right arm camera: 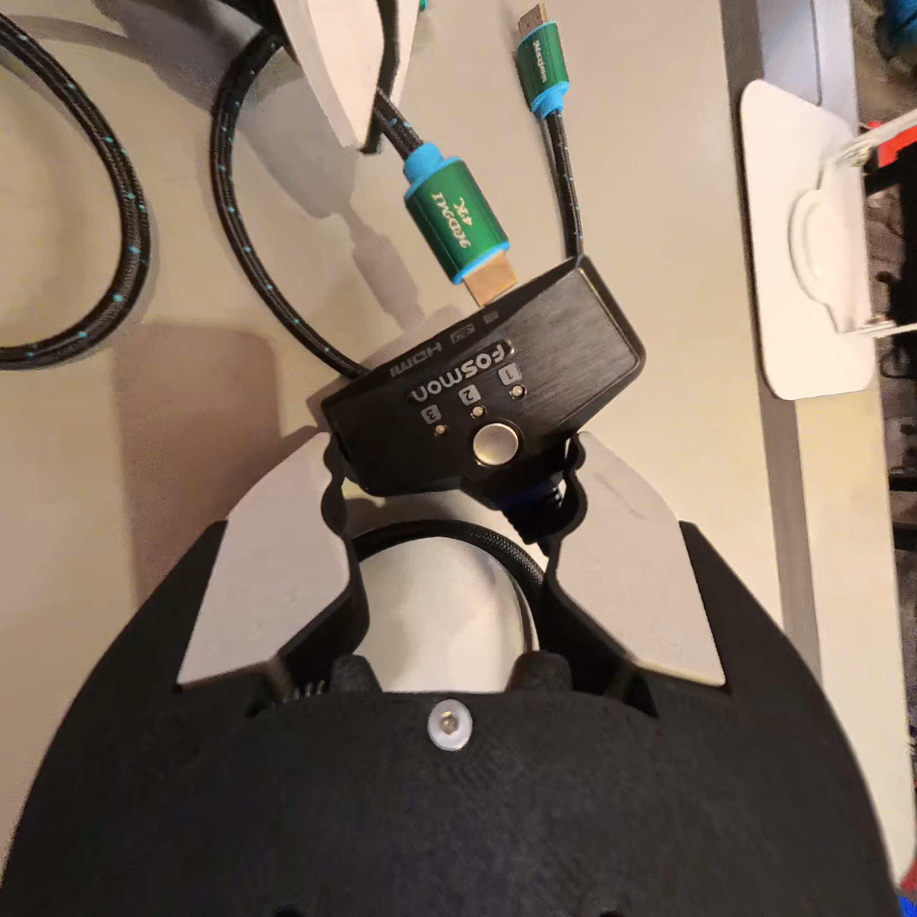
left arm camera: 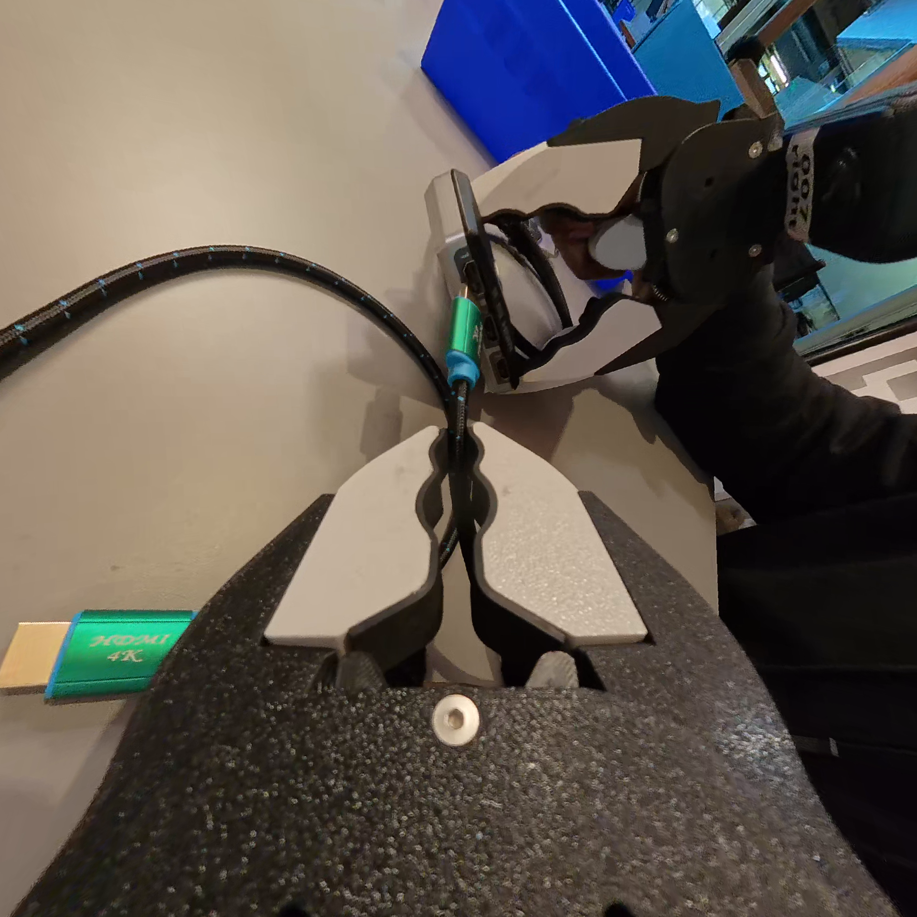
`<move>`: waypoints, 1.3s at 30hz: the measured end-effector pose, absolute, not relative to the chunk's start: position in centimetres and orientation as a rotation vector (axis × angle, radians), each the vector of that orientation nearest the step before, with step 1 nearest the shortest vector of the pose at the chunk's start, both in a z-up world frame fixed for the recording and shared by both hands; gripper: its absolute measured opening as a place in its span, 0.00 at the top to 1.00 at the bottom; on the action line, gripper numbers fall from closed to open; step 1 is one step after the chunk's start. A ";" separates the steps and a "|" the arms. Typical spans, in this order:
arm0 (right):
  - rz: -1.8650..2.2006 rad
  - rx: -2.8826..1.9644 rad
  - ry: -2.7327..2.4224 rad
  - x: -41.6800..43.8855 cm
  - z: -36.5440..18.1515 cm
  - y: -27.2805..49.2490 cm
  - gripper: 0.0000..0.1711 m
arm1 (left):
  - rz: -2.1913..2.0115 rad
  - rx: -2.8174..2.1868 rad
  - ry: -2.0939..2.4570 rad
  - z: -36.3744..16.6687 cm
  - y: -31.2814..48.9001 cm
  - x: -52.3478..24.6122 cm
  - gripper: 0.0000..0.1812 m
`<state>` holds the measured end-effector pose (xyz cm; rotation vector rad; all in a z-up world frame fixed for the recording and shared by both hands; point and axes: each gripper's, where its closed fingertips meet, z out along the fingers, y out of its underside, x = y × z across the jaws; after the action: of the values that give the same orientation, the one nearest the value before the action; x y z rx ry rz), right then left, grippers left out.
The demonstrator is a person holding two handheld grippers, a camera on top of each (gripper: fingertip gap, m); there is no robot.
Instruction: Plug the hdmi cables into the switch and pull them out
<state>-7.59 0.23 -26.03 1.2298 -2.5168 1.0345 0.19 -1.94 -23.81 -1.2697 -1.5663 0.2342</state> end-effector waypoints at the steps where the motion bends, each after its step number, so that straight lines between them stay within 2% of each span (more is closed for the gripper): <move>1: 1.029 1.220 -2.494 -7.6 -26.0 0.1 0.50 | 0.247 -1.282 -1.565 -23.7 -1.9 0.2 0.97; 18: 1.001 1.083 -2.426 -6.5 -25.7 -1.7 0.51 | 0.664 -1.597 -1.644 -22.2 -3.8 1.3 0.97; 39: 0.918 1.041 -2.295 -6.0 -25.5 -2.5 0.52 | 0.900 -1.902 -1.602 -22.8 -4.3 1.9 0.97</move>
<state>-6.01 -2.49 -25.50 1.0407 -2.2945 0.9184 1.86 -4.33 -22.77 -1.9016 -1.6024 0.8999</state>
